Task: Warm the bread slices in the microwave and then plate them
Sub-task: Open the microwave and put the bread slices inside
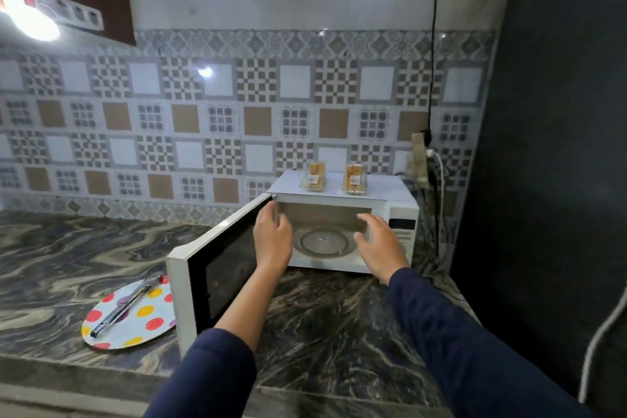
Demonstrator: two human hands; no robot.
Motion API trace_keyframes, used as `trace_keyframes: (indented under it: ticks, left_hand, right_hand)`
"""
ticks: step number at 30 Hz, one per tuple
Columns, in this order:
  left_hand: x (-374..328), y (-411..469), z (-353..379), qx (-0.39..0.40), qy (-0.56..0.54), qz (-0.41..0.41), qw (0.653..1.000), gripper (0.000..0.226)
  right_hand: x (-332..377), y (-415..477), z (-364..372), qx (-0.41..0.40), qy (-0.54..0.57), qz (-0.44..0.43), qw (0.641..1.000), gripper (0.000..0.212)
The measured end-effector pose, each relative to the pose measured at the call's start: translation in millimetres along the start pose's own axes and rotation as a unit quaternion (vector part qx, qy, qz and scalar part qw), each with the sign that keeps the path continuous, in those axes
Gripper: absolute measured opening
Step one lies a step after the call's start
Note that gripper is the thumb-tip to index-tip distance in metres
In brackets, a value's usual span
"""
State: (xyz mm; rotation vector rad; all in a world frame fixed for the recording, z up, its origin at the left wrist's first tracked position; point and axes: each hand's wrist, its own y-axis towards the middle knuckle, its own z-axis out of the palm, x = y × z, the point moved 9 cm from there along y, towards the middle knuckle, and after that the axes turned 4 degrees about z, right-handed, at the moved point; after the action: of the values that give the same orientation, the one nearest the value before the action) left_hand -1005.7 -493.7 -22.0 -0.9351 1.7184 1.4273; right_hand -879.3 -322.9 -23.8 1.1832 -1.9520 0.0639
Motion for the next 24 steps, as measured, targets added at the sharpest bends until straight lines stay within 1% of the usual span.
trace_keyframes:
  ticks: [2, 6, 11, 17, 21, 24]
  left_hand:
    - [6, 19, 23, 0.020, 0.004, -0.006, 1.000, 0.041]
    - [19, 68, 65, 0.055, 0.020, -0.015, 0.998, 0.046]
    - [41, 153, 114, 0.105, 0.052, -0.012, 0.993, 0.046]
    - [82, 243, 175, 0.187, 0.124, -0.020, 0.974, 0.065]
    - [118, 265, 207, 0.238, 0.152, -0.064, 0.957, 0.080]
    - [138, 270, 225, 0.269, 0.162, -0.091, 0.945, 0.087]
  right_hand:
    - [-10, 22, -9, -0.015, -0.001, 0.011, 1.000, 0.042]
    - [-29, 77, -16, -0.039, -0.003, 0.035, 0.999, 0.041]
    - [-50, 158, -12, -0.052, -0.002, 0.079, 0.996, 0.042]
    - [-80, 245, 10, -0.005, -0.034, 0.156, 0.987, 0.049]
    - [-102, 274, 29, 0.013, -0.031, 0.201, 0.979, 0.057]
    - [-115, 291, 45, 0.030, -0.018, 0.224, 0.974, 0.064]
